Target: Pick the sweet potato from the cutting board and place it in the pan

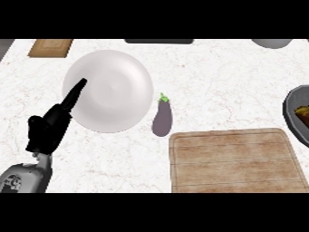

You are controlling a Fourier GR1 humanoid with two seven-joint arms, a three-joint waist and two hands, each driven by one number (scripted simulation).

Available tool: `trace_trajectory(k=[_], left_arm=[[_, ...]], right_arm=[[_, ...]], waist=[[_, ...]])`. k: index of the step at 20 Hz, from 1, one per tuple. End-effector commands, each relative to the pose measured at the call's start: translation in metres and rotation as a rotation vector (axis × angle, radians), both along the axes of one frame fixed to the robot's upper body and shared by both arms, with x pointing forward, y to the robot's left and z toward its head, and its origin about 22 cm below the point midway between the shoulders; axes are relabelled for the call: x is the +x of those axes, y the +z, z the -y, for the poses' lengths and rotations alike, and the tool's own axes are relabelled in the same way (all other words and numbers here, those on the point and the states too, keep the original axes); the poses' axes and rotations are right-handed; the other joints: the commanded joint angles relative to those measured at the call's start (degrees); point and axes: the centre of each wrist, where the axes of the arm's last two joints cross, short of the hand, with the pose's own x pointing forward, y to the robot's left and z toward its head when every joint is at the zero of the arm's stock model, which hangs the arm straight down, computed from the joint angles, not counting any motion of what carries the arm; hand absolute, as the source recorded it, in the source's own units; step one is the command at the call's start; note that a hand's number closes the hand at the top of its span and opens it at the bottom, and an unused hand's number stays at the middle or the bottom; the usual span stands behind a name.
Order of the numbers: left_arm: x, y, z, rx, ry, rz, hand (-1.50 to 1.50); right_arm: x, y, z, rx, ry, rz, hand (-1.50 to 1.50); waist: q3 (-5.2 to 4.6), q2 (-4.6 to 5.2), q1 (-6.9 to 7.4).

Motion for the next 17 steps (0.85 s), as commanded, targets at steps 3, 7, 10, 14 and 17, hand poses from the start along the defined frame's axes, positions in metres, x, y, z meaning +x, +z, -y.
trace_trajectory(k=[3,7,10,14,17], left_arm=[[-0.009,0.010,0.000,0.000,-0.025,0.002,0.00],[-0.010,-0.006,-0.005,0.005,0.022,-0.012,0.00],[0.002,0.000,-0.016,0.007,0.007,-0.029,0.00],[0.005,0.004,-0.007,-0.004,0.023,-0.005,0.00],[-0.003,0.002,-0.009,0.011,0.032,0.004,0.00]], right_arm=[[-0.040,-0.013,0.015,0.071,0.097,0.105,-1.50],[-0.060,-0.034,0.012,0.082,0.121,0.101,-1.50],[-0.063,-0.040,0.009,0.079,0.127,0.117,-1.50],[-0.068,-0.045,0.007,0.054,0.117,0.126,-1.50],[-0.092,-0.050,0.013,0.052,0.101,0.130,-1.50]], waist=[[-0.01,-0.47,-0.15],[-0.03,-0.44,-0.89],[-0.05,-0.40,-1.29],[0.00,-0.41,-1.20],[-0.05,-0.67,-1.46]])
